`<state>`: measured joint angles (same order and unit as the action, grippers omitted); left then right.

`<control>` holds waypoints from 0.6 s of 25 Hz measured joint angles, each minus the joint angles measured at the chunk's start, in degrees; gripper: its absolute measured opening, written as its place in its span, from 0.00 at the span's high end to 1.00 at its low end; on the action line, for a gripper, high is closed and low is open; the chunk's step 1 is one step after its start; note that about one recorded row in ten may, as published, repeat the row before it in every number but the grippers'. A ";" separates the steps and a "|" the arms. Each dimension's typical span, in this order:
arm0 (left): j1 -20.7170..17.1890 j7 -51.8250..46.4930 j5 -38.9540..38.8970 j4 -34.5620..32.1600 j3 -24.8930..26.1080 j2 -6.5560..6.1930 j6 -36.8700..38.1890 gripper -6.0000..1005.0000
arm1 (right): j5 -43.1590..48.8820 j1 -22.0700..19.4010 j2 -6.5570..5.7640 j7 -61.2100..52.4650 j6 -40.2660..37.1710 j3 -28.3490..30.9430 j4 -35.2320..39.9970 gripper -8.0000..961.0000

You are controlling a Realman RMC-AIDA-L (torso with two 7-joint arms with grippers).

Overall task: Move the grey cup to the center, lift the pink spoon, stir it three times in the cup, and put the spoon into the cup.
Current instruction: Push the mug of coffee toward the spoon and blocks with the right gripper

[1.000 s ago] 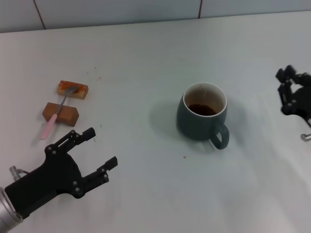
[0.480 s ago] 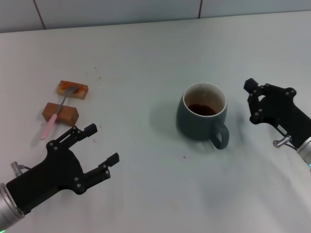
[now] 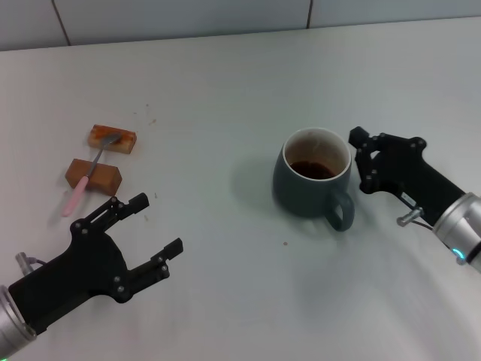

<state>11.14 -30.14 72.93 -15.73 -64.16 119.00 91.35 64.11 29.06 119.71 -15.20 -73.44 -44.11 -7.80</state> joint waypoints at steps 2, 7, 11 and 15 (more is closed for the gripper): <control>-0.13 0.00 0.00 0.00 0.00 -0.05 0.01 0.20 | 0.04 1.14 0.00 -0.02 1.09 -0.01 -1.00 0.98; -0.18 0.00 0.00 0.00 0.00 -0.06 0.01 0.20 | 0.06 2.90 0.07 -0.05 1.28 0.20 -2.76 0.98; -0.25 0.00 0.01 0.00 -0.04 -0.09 0.13 0.20 | 0.06 3.92 0.08 -0.06 1.30 0.19 -3.62 0.98; -0.25 0.00 0.01 0.00 -0.07 -0.08 0.19 0.20 | 1.11 5.37 0.14 -0.08 1.31 0.63 -4.78 0.98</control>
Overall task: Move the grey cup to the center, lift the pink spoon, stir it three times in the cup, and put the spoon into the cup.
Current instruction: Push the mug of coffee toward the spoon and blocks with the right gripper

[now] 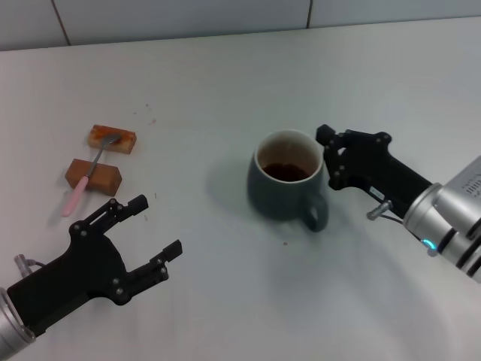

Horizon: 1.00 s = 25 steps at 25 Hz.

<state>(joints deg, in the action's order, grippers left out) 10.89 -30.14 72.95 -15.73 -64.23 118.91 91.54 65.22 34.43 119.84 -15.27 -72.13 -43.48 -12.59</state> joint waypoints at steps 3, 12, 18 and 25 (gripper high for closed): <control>-0.08 0.00 0.00 0.00 0.02 0.00 0.23 0.20 | 0.99 1.45 0.05 -0.01 0.38 0.37 -0.71 0.98; -0.04 0.00 0.00 0.00 0.08 0.00 0.42 0.20 | 3.76 5.18 0.04 -1.63 2.54 1.05 -2.44 0.98; 0.00 0.00 0.00 0.00 0.08 0.00 0.65 0.20 | 5.21 5.61 0.04 -2.40 2.68 1.98 -2.33 0.98; 0.06 0.37 0.00 0.00 0.07 -0.03 0.64 0.20 | 5.70 0.15 -0.19 -2.01 -5.82 5.08 -0.41 0.98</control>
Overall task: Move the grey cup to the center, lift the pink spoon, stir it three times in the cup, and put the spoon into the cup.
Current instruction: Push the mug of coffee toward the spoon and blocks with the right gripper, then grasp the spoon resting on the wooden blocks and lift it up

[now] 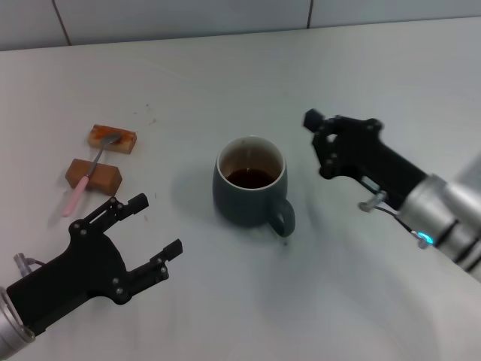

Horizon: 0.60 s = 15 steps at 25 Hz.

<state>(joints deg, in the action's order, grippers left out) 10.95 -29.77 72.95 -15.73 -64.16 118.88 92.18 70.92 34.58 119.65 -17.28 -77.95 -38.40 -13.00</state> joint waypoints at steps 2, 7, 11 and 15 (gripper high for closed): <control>0.00 0.20 0.00 0.00 0.00 0.01 0.02 0.20 | 5.85 -3.82 -0.27 -0.02 -7.84 -0.37 2.29 0.98; -0.08 0.44 -0.81 0.00 0.08 -0.01 0.05 0.20 | 17.44 -8.00 -0.14 1.70 -13.64 -0.40 5.39 0.98; -0.13 0.45 -1.68 0.00 0.17 -0.03 0.05 0.20 | 25.39 -11.16 -0.13 8.07 -17.40 -0.30 5.35 0.97; -0.57 0.47 -2.85 0.05 0.19 -0.05 0.03 0.20 | 26.58 -13.71 -0.02 12.23 -19.37 0.59 4.17 0.92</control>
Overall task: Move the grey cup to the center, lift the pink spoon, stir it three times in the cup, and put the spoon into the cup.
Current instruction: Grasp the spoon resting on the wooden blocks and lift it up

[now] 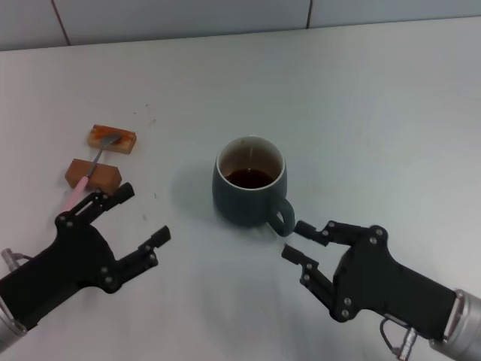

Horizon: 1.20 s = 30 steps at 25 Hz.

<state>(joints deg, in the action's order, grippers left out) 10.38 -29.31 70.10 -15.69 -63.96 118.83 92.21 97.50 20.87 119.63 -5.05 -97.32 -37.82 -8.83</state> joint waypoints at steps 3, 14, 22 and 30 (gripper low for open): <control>-0.41 -0.03 -3.77 2.25 0.87 -0.01 0.67 0.20 | -0.01 -0.43 -0.10 0.53 -0.39 0.55 -0.63 0.81; -0.73 -22.09 -15.18 15.03 14.10 -0.32 3.11 0.20 | 0.18 0.45 -0.06 0.65 3.05 0.56 -0.53 0.28; -0.82 -35.86 -15.32 16.38 14.98 -0.28 -0.95 0.20 | 0.10 0.94 -0.10 0.69 4.98 0.55 -0.40 0.26; -0.77 -36.71 -15.26 17.30 14.82 -0.17 -2.61 0.20 | -0.04 1.10 -0.23 -0.15 5.73 0.93 -0.31 0.25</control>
<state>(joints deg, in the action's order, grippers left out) 9.60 -66.01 54.84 1.61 -49.14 118.67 89.60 97.46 21.97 119.40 -5.19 -91.59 -36.89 -9.14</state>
